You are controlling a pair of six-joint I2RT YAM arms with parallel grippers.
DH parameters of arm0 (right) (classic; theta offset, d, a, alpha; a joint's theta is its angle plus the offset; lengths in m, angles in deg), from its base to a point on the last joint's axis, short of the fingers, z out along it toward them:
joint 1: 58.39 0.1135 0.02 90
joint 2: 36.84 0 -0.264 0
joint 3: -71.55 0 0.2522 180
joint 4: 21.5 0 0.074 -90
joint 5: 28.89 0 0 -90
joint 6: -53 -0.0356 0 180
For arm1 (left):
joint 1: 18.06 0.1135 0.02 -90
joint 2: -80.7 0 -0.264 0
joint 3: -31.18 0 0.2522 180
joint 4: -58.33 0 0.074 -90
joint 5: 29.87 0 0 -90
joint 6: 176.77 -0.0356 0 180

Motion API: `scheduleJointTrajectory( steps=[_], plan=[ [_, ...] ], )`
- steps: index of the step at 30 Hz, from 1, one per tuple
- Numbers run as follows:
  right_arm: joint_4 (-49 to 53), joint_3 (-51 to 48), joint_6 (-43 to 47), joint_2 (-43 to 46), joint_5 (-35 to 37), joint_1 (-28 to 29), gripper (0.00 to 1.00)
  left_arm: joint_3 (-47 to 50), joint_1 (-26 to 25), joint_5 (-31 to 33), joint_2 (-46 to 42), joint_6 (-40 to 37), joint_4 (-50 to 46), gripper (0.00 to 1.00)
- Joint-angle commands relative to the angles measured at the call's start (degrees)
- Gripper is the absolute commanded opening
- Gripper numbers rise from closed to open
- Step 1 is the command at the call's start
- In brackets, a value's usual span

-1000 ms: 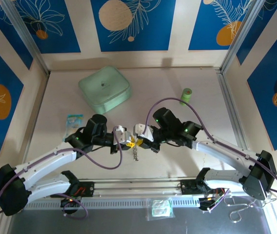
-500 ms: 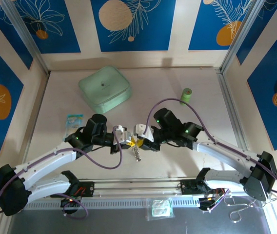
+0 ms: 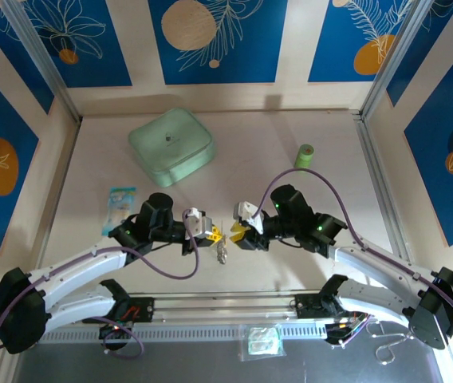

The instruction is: Put the keys on the keyring

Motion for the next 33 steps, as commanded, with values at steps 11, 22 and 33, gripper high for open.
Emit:
scheduleJointTrajectory(
  steps=[11,22,33],
  plan=[
    [-0.96,0.74,-0.08,-1.85,-0.97,0.53,0.2,0.26,-0.4,-2.35,-1.54,0.82,3.08,0.0],
    [-1.11,1.53,0.63,-2.79,-0.34,0.53,0.29,0.12,-0.46,-2.79,-1.54,0.77,3.12,0.0],
    [-1.28,2.24,1.25,-3.39,-1.32,0.53,0.16,0.14,-0.48,-3.1,-1.39,0.57,3.04,0.0]
  ],
)
